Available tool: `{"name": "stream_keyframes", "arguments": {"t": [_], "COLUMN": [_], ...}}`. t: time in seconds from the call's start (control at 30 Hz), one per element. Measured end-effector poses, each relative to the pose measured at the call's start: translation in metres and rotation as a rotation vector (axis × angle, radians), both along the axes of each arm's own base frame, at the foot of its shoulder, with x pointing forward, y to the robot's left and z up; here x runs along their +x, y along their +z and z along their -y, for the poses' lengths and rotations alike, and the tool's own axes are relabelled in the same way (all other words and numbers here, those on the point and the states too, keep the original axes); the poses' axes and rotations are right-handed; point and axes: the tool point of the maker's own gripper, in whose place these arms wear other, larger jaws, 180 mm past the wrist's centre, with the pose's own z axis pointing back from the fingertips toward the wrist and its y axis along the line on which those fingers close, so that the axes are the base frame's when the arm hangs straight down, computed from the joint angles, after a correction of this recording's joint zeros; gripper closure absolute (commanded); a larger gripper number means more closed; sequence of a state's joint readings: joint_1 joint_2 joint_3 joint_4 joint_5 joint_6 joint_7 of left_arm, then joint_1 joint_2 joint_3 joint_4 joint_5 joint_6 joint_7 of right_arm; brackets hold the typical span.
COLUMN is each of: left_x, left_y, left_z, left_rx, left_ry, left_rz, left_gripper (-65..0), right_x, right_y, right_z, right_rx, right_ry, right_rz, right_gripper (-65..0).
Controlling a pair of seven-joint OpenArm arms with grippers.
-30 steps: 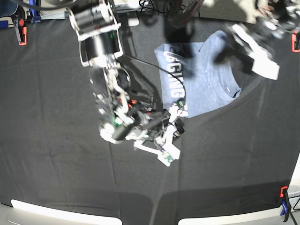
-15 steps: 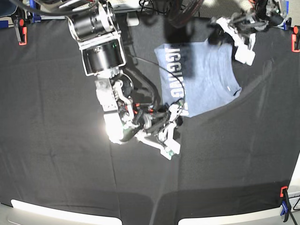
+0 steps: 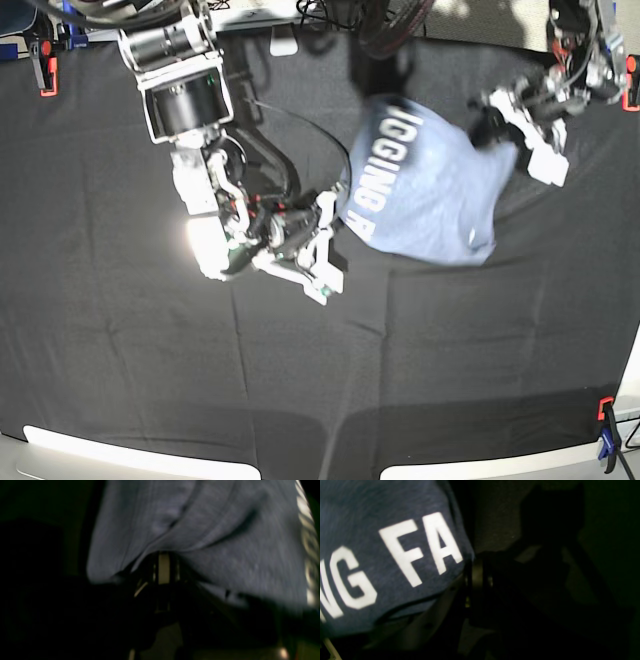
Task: Layout the t-shirt on the table in an organized manner, then fold the t-shirt properly
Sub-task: 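Lay the bundle flat and open both grippers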
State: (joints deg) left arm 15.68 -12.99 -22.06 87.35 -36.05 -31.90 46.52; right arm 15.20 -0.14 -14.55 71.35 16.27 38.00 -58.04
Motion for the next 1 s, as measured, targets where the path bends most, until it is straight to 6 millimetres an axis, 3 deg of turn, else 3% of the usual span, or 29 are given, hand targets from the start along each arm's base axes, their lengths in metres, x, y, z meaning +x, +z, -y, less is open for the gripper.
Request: {"name": "stream_keyframes", "arguments": {"t": [0.1, 0.33, 0.47, 0.6, 0.83, 1.0], "left_x": [0.019, 0.055, 0.070, 0.085, 0.088, 0.072], "left_y": [0.006, 0.016, 0.005, 0.007, 0.023, 0.055], "left_z": [-0.015, -0.013, -0.008, -0.004, -0.010, -0.015], "left_rx": [0.060, 0.031, -0.011, -0.035, 0.005, 0.059], "left_ry": [0.067, 0.092, 0.107, 0.116, 0.097, 0.090], "left_rz": [0.052, 0.125, 0.109, 0.133, 0.179, 0.262], "left_gripper": [0.0, 0.0, 0.0, 0.0, 0.0, 0.0], "right_x": [-0.014, -0.060, -0.092, -0.114, -0.104, -0.084], "right_y": [-0.002, 0.002, 0.006, 0.007, 0.006, 0.038], "right_z": [-0.005, -0.018, -0.036, -0.060, -0.051, -0.024], "right_rx": [0.031, 0.102, 0.113, 0.141, 0.082, 0.113], "right_ry": [-0.003, 0.022, 0.099, 0.166, 0.110, -0.024], "right_rz": [0.001, -0.010, -0.001, -0.002, 0.034, 0.134], "right_gripper": [0.0, 0.0, 0.0, 0.0, 0.0, 0.0]}}
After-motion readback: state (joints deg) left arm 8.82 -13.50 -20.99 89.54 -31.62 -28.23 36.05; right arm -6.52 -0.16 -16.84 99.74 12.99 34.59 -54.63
